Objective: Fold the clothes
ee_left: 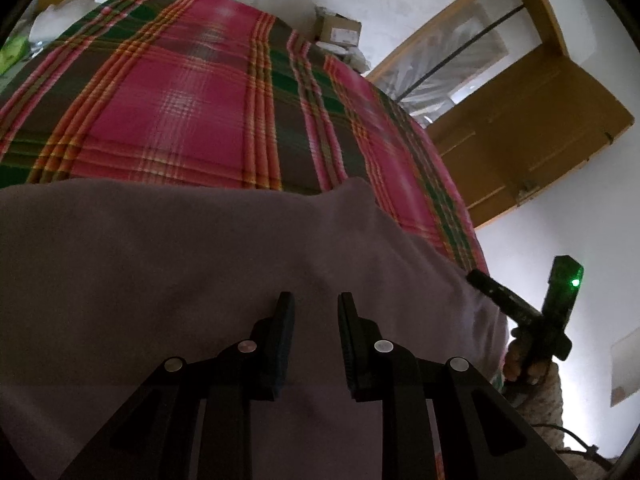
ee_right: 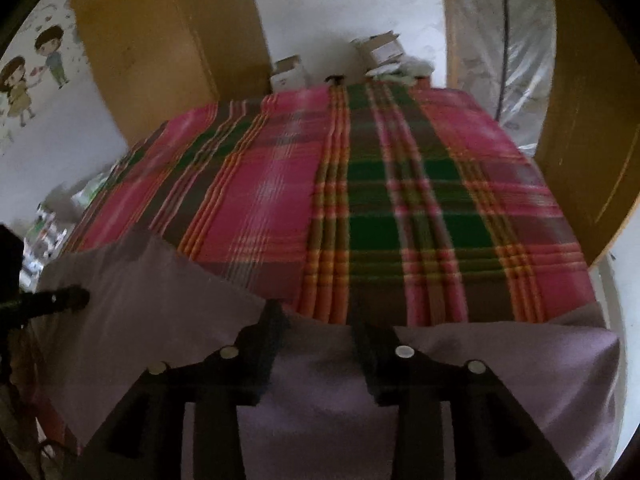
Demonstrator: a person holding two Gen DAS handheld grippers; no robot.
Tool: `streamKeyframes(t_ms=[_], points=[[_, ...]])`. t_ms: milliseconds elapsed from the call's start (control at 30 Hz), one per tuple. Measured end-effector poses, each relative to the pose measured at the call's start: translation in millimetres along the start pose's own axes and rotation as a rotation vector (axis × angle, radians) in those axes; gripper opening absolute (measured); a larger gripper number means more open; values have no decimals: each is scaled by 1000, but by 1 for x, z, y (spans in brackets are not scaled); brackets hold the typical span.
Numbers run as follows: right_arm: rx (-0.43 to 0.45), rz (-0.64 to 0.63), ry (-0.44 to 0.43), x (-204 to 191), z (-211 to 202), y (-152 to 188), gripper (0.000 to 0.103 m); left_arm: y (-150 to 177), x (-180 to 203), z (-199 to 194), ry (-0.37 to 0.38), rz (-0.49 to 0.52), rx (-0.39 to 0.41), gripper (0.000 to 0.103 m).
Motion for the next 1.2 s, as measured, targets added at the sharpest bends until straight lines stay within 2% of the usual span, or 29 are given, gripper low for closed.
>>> streamKeyframes(t_ms=[167, 267, 400, 433, 567, 633, 700, 800, 867, 1067, 1200], points=[[-3, -51, 15, 0, 5, 5, 38, 1, 0, 0, -5, 2, 1, 23], [2, -58, 49, 6, 3, 7, 4, 3, 0, -1, -5, -4, 3, 23], [30, -20, 129, 23, -3, 7, 1, 3, 1, 0, -9, -6, 6, 23], [48, -5, 161, 30, -7, 5, 1, 3, 2, 0, -10, -5, 6, 23], [118, 131, 181, 64, -33, 6, 2, 5, 3, -1, -16, 0, 7, 23], [161, 164, 200, 77, -54, 13, 6, 6, 4, -2, -19, 2, 8, 23], [219, 214, 229, 93, -80, 23, 19, 7, 5, -2, -19, 4, 8, 23], [304, 320, 273, 121, -118, 44, 27, 10, 9, -2, -7, 11, 8, 23], [339, 401, 292, 141, -136, 60, 29, 11, 12, 0, -2, 14, 7, 23], [322, 593, 322, 181, -144, 110, 34, 18, 20, 2, 11, 26, -1, 23], [341, 631, 295, 187, -141, 117, 36, 24, 25, 2, 7, 34, -5, 23]])
Point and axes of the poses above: each gripper's, at about its wrist camera, not at the fingertips, and z roughly the way its jaws point, x to its right, y to its underside, the point moved 6 cm from there along z, roughly the way its jaws point, and after that the axes turned 7 degrees about -y, right-handed, at the moved point
